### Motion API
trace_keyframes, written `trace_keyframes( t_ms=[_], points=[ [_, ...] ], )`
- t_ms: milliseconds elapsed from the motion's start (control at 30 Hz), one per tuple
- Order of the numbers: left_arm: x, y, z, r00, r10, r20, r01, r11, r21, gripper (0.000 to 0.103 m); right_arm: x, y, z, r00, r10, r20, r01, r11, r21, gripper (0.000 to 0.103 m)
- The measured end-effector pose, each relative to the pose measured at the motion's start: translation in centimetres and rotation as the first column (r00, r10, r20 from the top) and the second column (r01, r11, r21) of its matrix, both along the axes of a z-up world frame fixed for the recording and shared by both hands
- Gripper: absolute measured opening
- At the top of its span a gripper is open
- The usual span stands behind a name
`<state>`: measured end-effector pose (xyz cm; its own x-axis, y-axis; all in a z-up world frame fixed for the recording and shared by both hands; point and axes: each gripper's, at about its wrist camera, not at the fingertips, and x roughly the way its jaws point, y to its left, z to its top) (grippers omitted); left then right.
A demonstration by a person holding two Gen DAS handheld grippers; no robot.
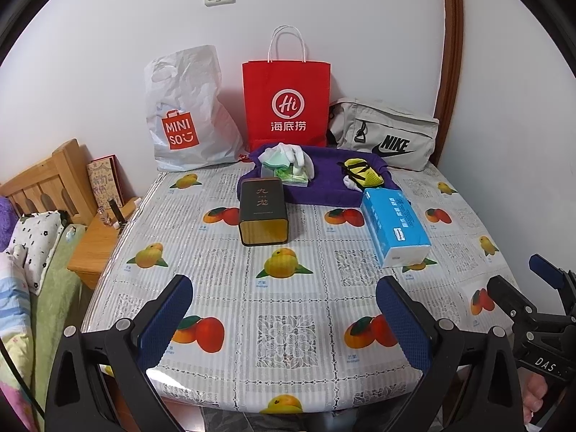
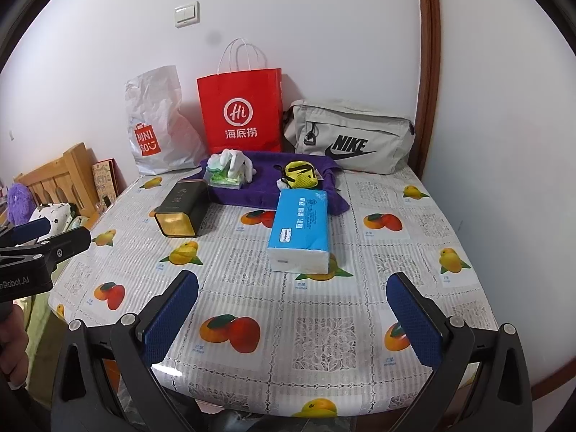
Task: Organize soft objects
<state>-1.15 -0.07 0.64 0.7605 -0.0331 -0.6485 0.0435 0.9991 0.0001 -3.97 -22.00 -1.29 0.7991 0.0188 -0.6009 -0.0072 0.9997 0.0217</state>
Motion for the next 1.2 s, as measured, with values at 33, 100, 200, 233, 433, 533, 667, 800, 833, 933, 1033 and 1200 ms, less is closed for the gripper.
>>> trace_keyframes(
  t_ms=[33, 100, 200, 233, 433, 533, 667, 800, 833, 933, 1033, 1200],
  points=[
    [0.03, 0.0, -0.04, 1.0, 0.001, -0.002, -0.001, 1.0, 0.001, 0.103, -0.01, -0.01, 0.0, 1.0, 0.0, 0.0, 0.0, 1.0, 0.002, 0.103],
    [0.04, -0.02, -0.08, 1.0, -0.001, -0.001, 0.001, 1.0, 0.002, 0.103, -0.04, 0.06, 0.0, 1.0, 0.001, 0.0, -0.001, 1.0, 0.001, 0.103],
    [0.05, -0.11, -0.13, 1.0, -0.001, -0.003, 0.001, 1.0, 0.002, 0.103, -0.06, 0.13, -0.03, 1.0, 0.003, -0.001, -0.003, 1.0, -0.003, 0.103],
    [0.06, -0.13, -0.15, 1.0, -0.001, -0.004, 0.001, 1.0, 0.005, 0.103, -0.05, 0.2, -0.03, 1.0, 0.003, -0.001, -0.003, 1.0, -0.004, 0.103],
    [0.04, -0.17, -0.1, 1.0, 0.003, -0.003, -0.003, 1.0, 0.005, 0.103, 0.04, 0.26, -0.08, 1.0, 0.006, -0.005, -0.006, 1.0, 0.004, 0.103],
    [0.05, -0.1, -0.19, 1.0, 0.001, -0.002, -0.001, 1.0, 0.007, 0.103, 0.06, 0.31, -0.07, 1.0, 0.007, -0.006, -0.007, 1.0, 0.003, 0.103],
    [0.06, -0.07, -0.16, 1.0, 0.001, -0.001, -0.001, 1.0, 0.009, 0.103, 0.13, 0.32, -0.07, 1.0, 0.008, -0.004, -0.008, 1.0, 0.005, 0.103],
    [-0.05, 0.04, -0.12, 1.0, -0.001, 0.0, 0.001, 1.0, 0.009, 0.103, 0.14, 0.48, -0.03, 1.0, 0.009, -0.003, -0.009, 1.0, -0.002, 0.103],
    [-0.06, 0.04, -0.13, 1.0, -0.001, 0.001, 0.001, 1.0, 0.01, 0.103, 0.17, 0.5, -0.03, 1.0, 0.01, -0.004, -0.01, 1.0, -0.002, 0.103],
    [-0.04, 0.13, -0.11, 1.0, -0.001, 0.001, 0.001, 1.0, 0.009, 0.103, 0.14, 0.52, -0.03, 1.0, 0.011, -0.003, -0.011, 1.0, -0.002, 0.103],
    [-0.05, 0.11, -0.11, 1.0, -0.005, 0.001, 0.004, 1.0, 0.012, 0.103, 0.16, 0.58, -0.04, 1.0, 0.012, -0.005, -0.012, 1.0, -0.004, 0.103],
    [-0.07, 0.16, -0.01, 1.0, -0.004, 0.005, 0.004, 1.0, 0.01, 0.103, 0.13, 0.65, 0.01, 1.0, 0.011, -0.005, -0.012, 1.0, -0.007, 0.103]
  ],
)
